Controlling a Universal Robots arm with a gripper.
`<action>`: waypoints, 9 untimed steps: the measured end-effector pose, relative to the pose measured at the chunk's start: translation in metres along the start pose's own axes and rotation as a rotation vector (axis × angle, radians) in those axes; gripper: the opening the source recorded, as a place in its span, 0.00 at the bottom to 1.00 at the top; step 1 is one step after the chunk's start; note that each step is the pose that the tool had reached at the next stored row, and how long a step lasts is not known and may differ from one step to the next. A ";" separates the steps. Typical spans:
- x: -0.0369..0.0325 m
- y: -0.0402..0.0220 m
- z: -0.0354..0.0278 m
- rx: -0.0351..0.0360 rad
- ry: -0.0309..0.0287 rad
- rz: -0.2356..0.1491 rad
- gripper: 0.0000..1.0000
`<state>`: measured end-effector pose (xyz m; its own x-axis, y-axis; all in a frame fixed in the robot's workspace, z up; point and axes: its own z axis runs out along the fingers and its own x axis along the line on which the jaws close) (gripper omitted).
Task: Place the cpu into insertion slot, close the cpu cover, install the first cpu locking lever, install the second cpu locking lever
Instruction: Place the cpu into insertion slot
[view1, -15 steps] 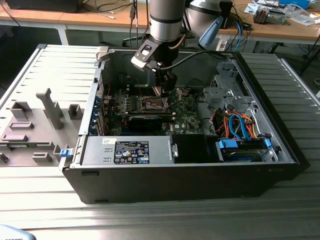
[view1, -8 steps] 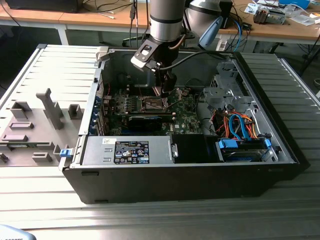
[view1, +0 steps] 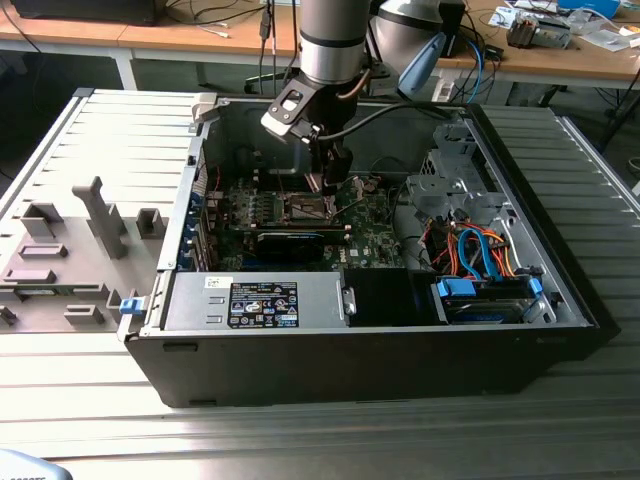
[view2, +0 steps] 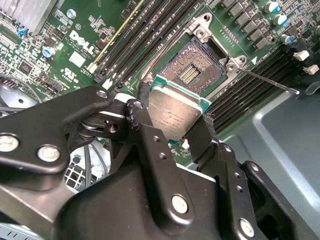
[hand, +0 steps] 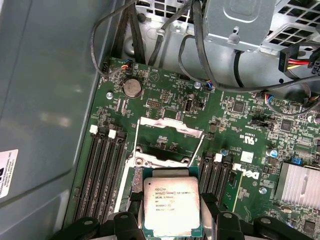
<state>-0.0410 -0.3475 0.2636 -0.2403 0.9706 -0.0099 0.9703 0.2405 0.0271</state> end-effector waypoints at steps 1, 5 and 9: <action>0.0000 0.0000 0.0000 0.0000 -0.0001 0.001 0.55; 0.0000 0.0000 0.0004 0.0002 -0.0003 0.009 0.55; 0.0000 0.0000 0.0008 0.0002 -0.0005 0.017 0.55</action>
<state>-0.0410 -0.3475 0.2628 -0.2235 0.9747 -0.0099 0.9743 0.2237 0.0271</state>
